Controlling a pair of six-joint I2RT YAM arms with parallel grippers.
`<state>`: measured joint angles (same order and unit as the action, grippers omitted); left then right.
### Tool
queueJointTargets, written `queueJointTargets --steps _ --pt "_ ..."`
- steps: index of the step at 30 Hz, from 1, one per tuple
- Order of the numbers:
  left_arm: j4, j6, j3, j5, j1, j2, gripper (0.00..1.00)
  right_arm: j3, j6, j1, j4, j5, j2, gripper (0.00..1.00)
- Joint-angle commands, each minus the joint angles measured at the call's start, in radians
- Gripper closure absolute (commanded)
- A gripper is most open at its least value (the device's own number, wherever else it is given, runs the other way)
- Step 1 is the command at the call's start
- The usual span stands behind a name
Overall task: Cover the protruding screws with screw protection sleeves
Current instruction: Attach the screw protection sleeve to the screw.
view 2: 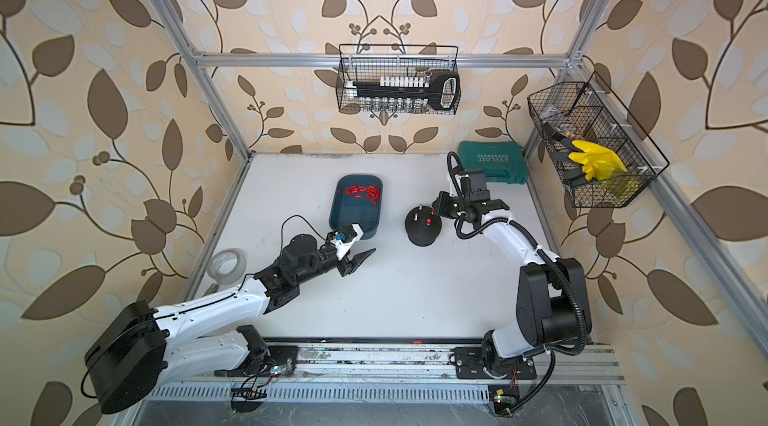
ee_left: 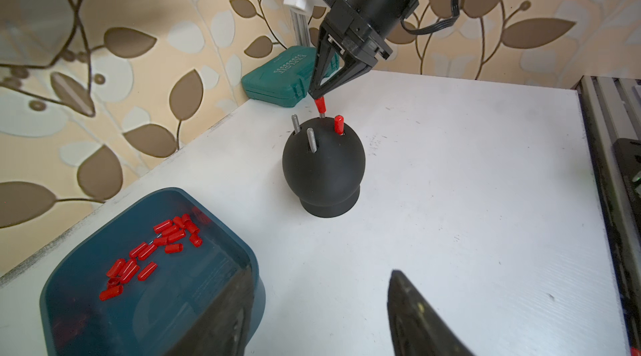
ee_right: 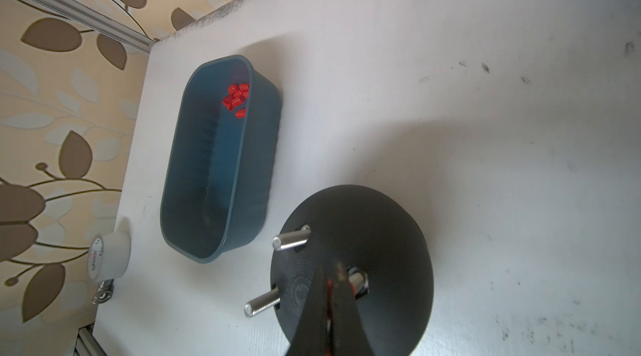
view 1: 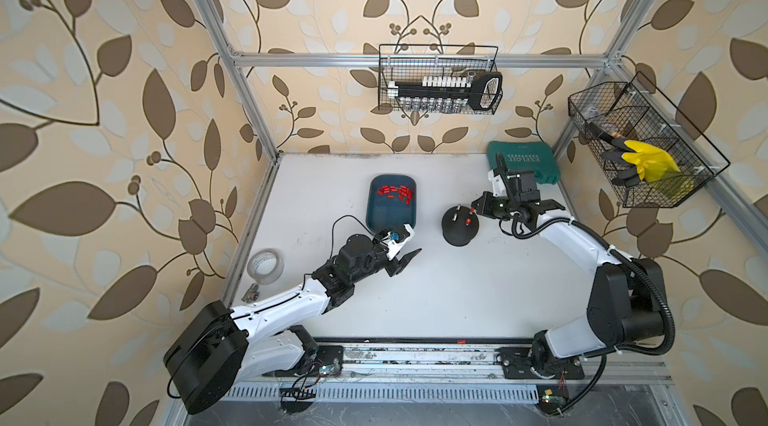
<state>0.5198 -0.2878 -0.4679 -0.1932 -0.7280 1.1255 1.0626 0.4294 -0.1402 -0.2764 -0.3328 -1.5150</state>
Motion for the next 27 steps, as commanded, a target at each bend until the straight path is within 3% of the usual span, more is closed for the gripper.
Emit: queueJointTargets --steps 1,17,19,21,27 --pt "0.012 -0.008 -0.031 -0.014 -0.01 -0.012 0.37 -0.007 0.002 0.001 -0.014 -0.009 0.0 1.0" --pt "0.013 -0.009 -0.034 -0.016 -0.011 -0.007 0.37 -0.037 0.013 0.002 0.009 -0.017 -0.004 1.0" --pt "0.012 -0.01 -0.034 -0.016 -0.01 -0.007 0.37 -0.031 0.013 0.001 0.007 -0.02 -0.003 0.96" --pt "0.011 -0.01 -0.036 -0.015 -0.01 -0.009 0.37 -0.027 0.015 0.003 0.005 -0.026 -0.005 0.84" --pt "0.009 -0.009 -0.034 -0.017 -0.01 -0.01 0.37 -0.002 0.02 0.003 -0.006 -0.033 0.009 0.71"
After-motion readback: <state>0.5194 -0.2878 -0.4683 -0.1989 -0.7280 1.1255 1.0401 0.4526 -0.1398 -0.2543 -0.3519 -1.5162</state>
